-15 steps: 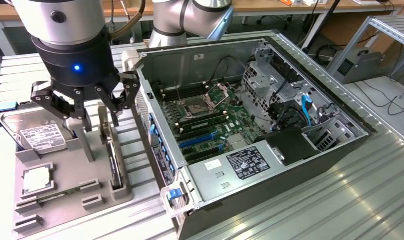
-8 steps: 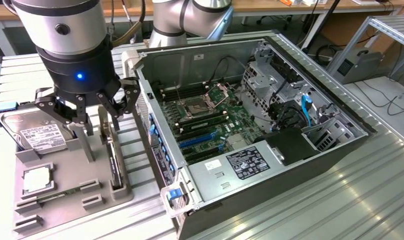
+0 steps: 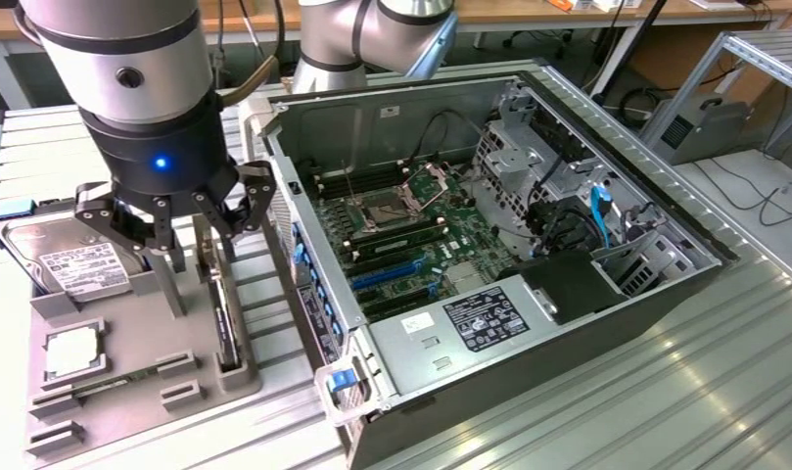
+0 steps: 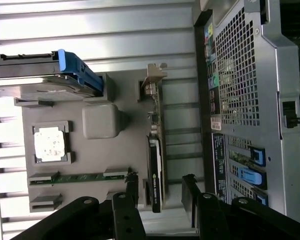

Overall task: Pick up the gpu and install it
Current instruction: 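Pick up the gpu and move the gpu toward the slot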

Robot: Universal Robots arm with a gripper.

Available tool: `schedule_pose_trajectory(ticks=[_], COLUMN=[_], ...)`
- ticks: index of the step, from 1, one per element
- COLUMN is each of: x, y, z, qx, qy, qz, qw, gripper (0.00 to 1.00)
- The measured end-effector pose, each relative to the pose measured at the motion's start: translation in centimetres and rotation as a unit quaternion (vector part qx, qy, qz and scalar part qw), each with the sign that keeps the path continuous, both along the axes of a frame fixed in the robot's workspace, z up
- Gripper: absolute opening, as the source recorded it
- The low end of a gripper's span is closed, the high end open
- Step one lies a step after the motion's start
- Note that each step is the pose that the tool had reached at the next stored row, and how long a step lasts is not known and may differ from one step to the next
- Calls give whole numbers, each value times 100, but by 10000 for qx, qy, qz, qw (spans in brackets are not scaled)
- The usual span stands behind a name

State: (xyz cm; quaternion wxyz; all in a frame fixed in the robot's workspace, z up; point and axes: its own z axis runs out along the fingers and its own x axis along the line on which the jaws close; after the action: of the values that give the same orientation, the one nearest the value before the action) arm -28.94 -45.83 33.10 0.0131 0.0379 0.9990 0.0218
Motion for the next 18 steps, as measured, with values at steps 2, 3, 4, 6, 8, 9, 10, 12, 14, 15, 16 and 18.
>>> schedule_pose_trajectory(ticks=[2, 3, 4, 6, 8, 9, 10, 12, 14, 15, 16, 18], x=[0, 0, 0, 0, 0, 0, 0, 0, 6, 12, 14, 15], y=[0, 0, 0, 0, 0, 0, 0, 0, 1, 1, 0, 0], z=[-20, -34, -42, -58, -67, -67, -68, -69, -70, -69, -69, -68], qx=[0, 0, 0, 0, -1, -1, 0, 0, 1, 1, 0, 0], qy=[0, 0, 0, 0, 1, 1, 0, 0, -1, -1, 0, 0], qz=[0, 0, 0, 0, 0, 0, 0, 0, 0, 0, 0, 0], qw=[10000, 10000, 10000, 10000, 10000, 10000, 10000, 10000, 10000, 10000, 10000, 10000], gripper=[48, 48, 48, 48, 48, 48, 48, 48, 48, 48, 48, 48])
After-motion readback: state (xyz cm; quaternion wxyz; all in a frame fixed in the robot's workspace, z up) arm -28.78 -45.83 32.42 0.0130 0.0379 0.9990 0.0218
